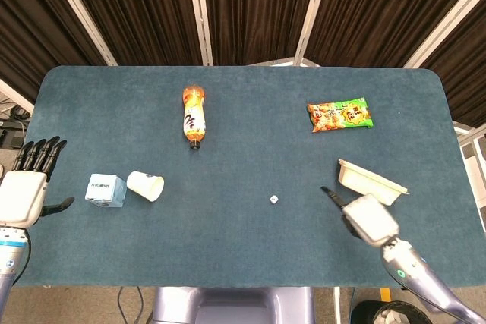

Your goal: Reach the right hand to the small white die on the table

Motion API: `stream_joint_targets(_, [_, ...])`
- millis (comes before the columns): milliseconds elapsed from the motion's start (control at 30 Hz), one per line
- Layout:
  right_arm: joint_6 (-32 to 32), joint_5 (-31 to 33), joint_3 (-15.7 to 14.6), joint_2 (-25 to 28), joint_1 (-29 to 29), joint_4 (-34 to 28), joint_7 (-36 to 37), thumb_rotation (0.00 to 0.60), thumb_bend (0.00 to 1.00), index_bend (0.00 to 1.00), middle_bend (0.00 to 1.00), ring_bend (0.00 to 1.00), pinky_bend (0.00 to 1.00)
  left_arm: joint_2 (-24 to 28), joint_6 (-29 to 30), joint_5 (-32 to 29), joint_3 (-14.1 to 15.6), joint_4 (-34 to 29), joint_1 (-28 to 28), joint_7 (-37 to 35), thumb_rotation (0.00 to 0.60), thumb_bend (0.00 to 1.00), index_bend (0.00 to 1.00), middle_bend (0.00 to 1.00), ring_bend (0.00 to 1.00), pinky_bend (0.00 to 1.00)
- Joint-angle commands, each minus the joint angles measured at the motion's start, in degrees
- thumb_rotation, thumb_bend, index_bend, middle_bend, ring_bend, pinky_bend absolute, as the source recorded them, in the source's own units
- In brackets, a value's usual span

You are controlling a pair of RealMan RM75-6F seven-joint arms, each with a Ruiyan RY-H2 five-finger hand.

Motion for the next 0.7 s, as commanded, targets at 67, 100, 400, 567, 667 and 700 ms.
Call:
stream_joint_targets(67, [-9.80,5.74,0.50,-2.65,6.30,-0.04,-0.55,0.600,0.66,0.00,0.76,0.79,1.00,-0.16,-0.08,-0.12,-0.09,-0.05,0.03,0.75,0.600,0.00,0.00,0.00,0.00,0.00])
stream_joint_targets(100, [-10.71,6.38,0.54,-3.35,6.88,0.27,-1.15,0.600,0.66,0.00,0.76,0.79,1.00,-0.24,-0.15,-0.24,-0.13,-0.03,0.00,1.08,0.600,0.00,0.00,0.00,0.00,0.00])
stream_joint_targets(400, [-14.11,10.46,1.46,-7.52,10.55,1.18,-5.08,0.600,0.66,0.00,0.76,0.79,1.00,-0.77,-0.88,-0.66,-0.28,-0.26,-0.23,2.41,0.600,0.00,0.00,0.00,0.00,0.00])
stream_joint_targets(567, [-15.90,13.62,2.38,-9.77,13.03,0.86,-7.82,0.600,0.66,0.00,0.76,0.79,1.00,-1.07,-1.36,-0.88,-0.36,-0.33,-0.41,2.90,0.600,0.00,0.00,0.00,0.00,0.00])
stream_joint_targets(667, [-16.98,16.05,2.48,-11.19,14.27,1.61,-10.03,0.600,0.66,0.00,0.76,0.79,1.00,-1.13,-1.46,-1.13,-0.41,-0.29,-0.38,3.10,0.600,0.00,0.00,0.00,0.00,0.00])
stream_joint_targets(700, [-17.28,17.17,2.42,-11.81,14.66,1.96,-10.82,0.600,0.66,0.00,0.76,0.79,1.00,-1.15,-1.41,-1.24,-0.47,-0.27,-0.34,3.19,0.600,0.00,0.00,0.00,0.00,0.00])
